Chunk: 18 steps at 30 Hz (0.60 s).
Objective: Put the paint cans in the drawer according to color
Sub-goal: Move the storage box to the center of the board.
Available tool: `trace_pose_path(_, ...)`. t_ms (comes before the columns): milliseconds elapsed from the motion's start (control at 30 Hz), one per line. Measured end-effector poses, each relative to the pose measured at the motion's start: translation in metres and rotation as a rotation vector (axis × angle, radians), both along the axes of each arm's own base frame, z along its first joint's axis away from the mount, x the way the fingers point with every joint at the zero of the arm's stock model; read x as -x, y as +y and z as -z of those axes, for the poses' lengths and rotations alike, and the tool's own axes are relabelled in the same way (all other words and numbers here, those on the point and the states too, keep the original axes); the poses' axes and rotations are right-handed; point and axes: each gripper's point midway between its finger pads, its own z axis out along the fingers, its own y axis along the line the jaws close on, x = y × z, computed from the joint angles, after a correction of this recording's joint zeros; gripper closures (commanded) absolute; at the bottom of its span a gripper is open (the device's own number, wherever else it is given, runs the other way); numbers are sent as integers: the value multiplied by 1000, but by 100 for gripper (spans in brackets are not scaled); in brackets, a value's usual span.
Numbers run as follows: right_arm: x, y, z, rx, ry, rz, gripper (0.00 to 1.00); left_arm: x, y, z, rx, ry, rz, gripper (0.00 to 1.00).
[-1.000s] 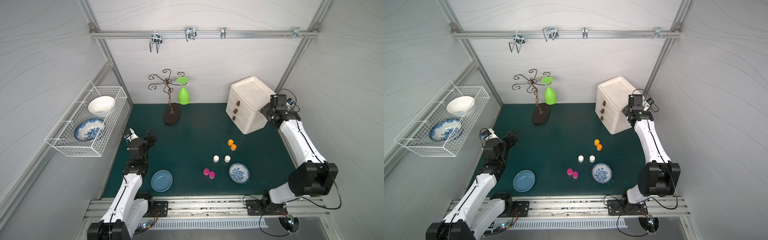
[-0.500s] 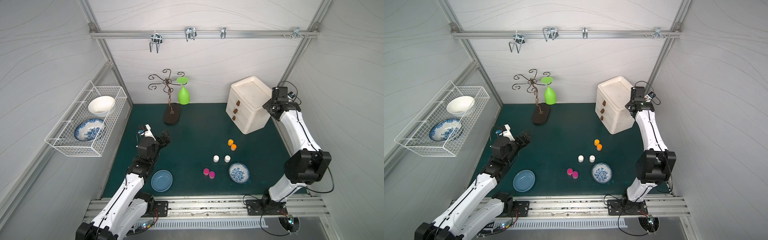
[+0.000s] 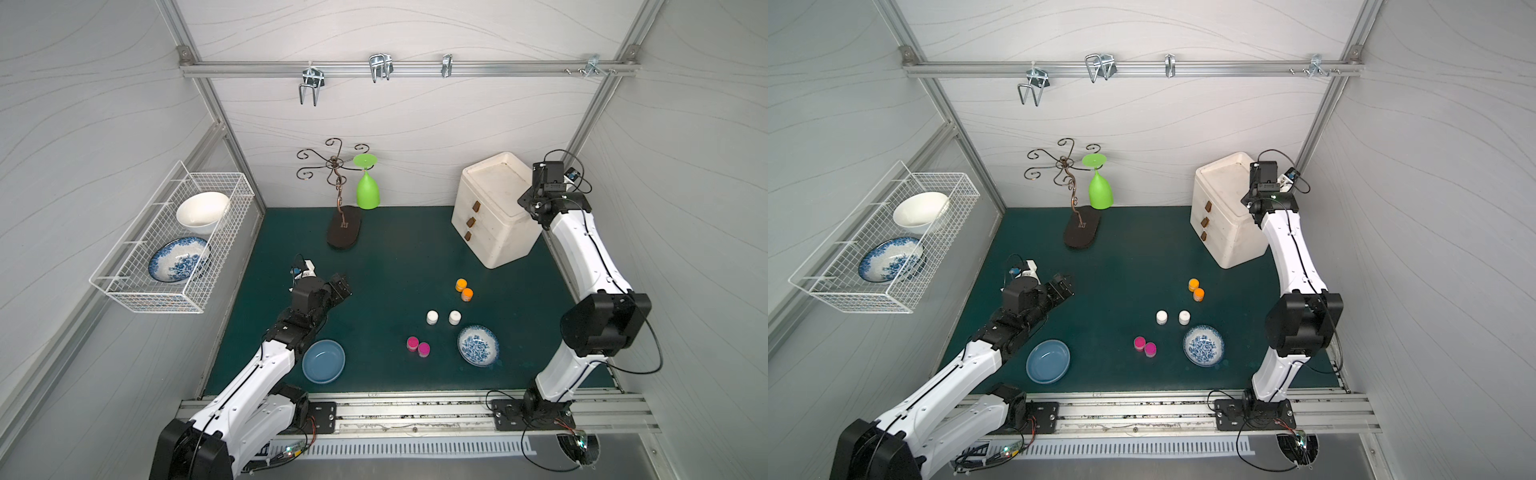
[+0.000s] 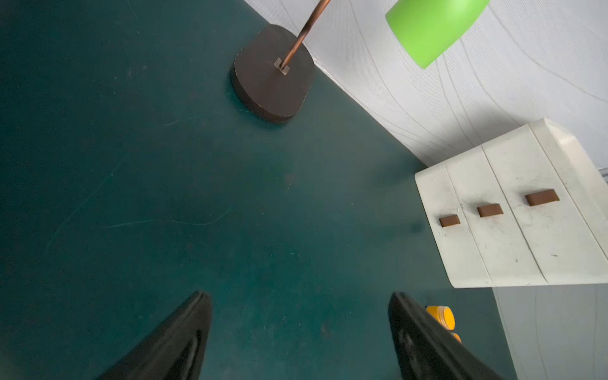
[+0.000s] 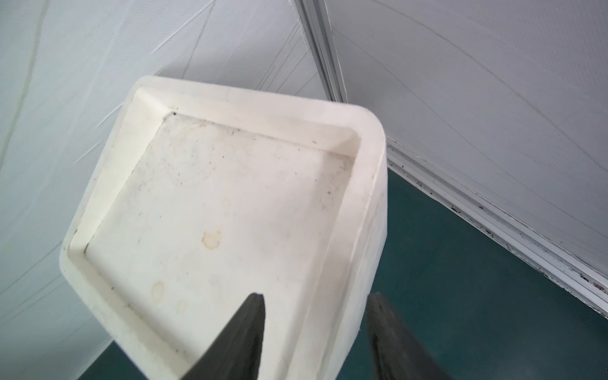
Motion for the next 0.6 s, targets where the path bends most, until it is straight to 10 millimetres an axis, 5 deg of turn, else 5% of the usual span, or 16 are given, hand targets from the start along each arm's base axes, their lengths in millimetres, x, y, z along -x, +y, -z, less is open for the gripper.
trace_pose_path(200,-19,-20,38,82,116,62,53,2,-7,-4,7,-12,28,14)
trace_pose_path(433,-28,-41,36,162,130,109,63,3,-8,-8,8,-27,32,14)
trace_pose_path(600,-34,-51,34,178,110,150,79,3,-8,-8,7,-26,33,14)
